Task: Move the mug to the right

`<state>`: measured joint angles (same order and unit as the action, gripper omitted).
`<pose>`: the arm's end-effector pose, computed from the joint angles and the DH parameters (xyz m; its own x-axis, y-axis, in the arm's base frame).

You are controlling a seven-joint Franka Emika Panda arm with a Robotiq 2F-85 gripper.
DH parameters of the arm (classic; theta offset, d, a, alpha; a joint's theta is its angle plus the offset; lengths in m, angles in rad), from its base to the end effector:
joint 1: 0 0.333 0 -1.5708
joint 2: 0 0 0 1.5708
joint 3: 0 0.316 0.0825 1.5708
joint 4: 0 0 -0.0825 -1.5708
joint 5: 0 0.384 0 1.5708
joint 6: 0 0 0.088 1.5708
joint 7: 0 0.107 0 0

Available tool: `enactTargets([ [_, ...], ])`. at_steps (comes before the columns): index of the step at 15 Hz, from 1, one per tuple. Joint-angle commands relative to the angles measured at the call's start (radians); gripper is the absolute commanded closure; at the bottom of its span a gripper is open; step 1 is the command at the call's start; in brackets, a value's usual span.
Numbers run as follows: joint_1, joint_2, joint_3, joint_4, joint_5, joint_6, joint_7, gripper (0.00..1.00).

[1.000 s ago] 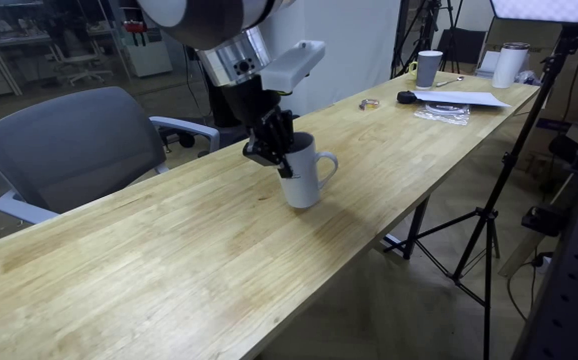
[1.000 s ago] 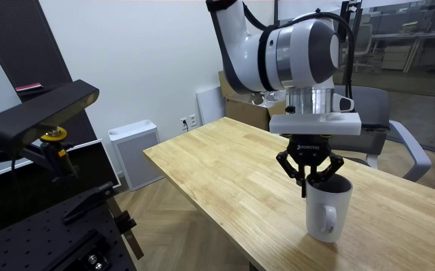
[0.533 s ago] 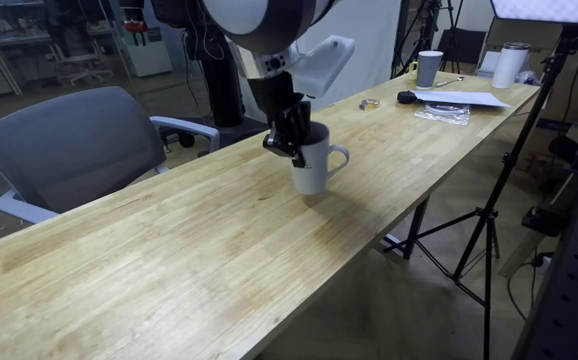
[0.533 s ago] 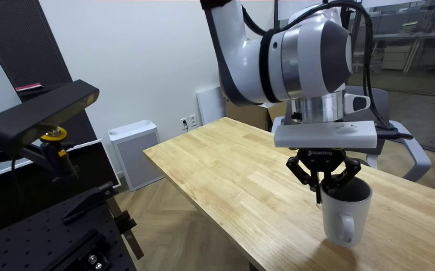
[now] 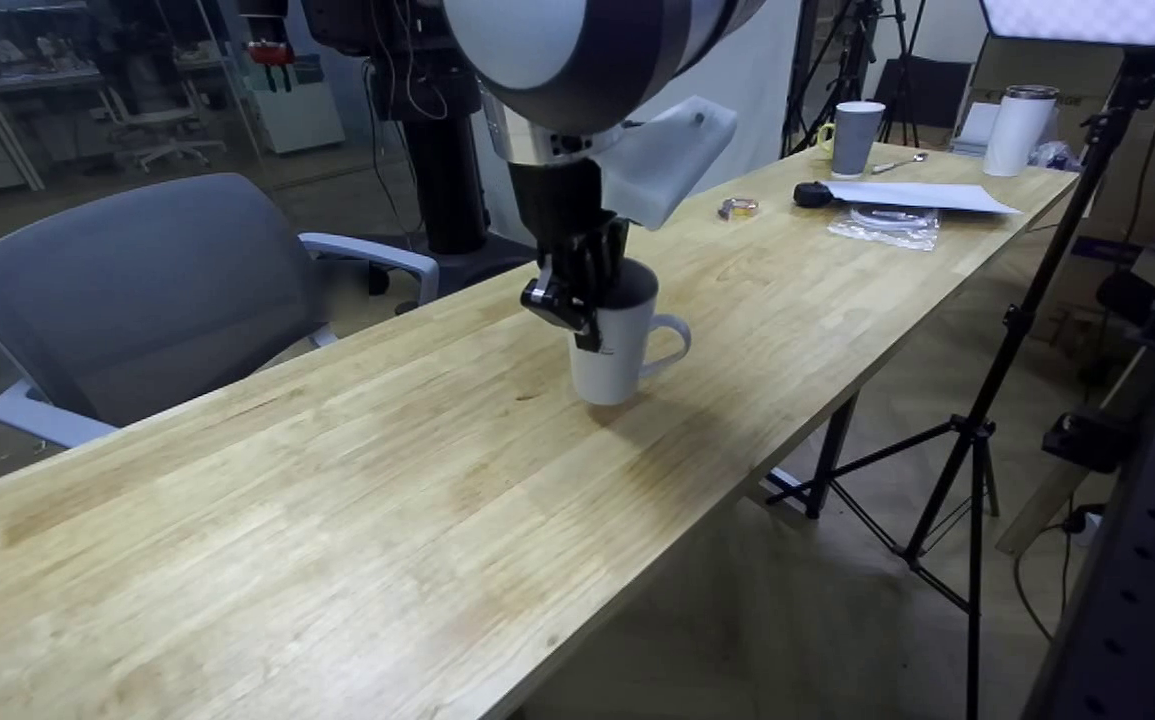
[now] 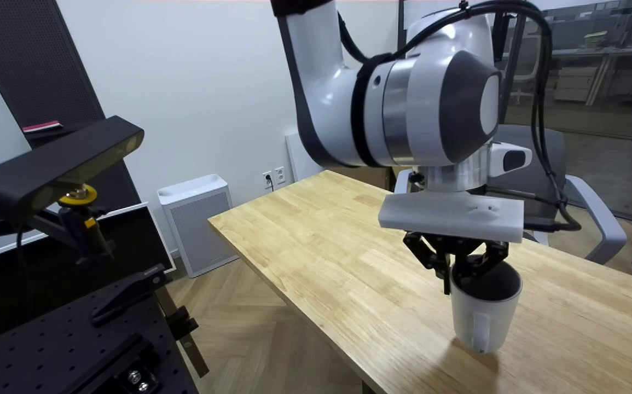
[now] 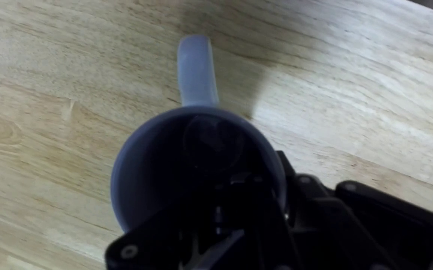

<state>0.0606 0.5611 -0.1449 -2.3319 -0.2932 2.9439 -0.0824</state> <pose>0.5033 -0.0302 0.1033 0.9525 0.3044 0.0111 0.2996 -0.9427 0.1472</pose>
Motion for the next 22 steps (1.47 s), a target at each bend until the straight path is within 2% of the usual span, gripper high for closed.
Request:
enactTargets([
  [1, -0.070, -0.046, 0.074, -0.048, 0.069, 0.026, -0.031, 0.98],
  [8, -0.130, -0.038, 0.138, -0.051, 0.147, 0.015, -0.058, 0.98],
  [22, -0.149, -0.004, 0.156, -0.033, 0.179, -0.033, -0.071, 0.98],
])
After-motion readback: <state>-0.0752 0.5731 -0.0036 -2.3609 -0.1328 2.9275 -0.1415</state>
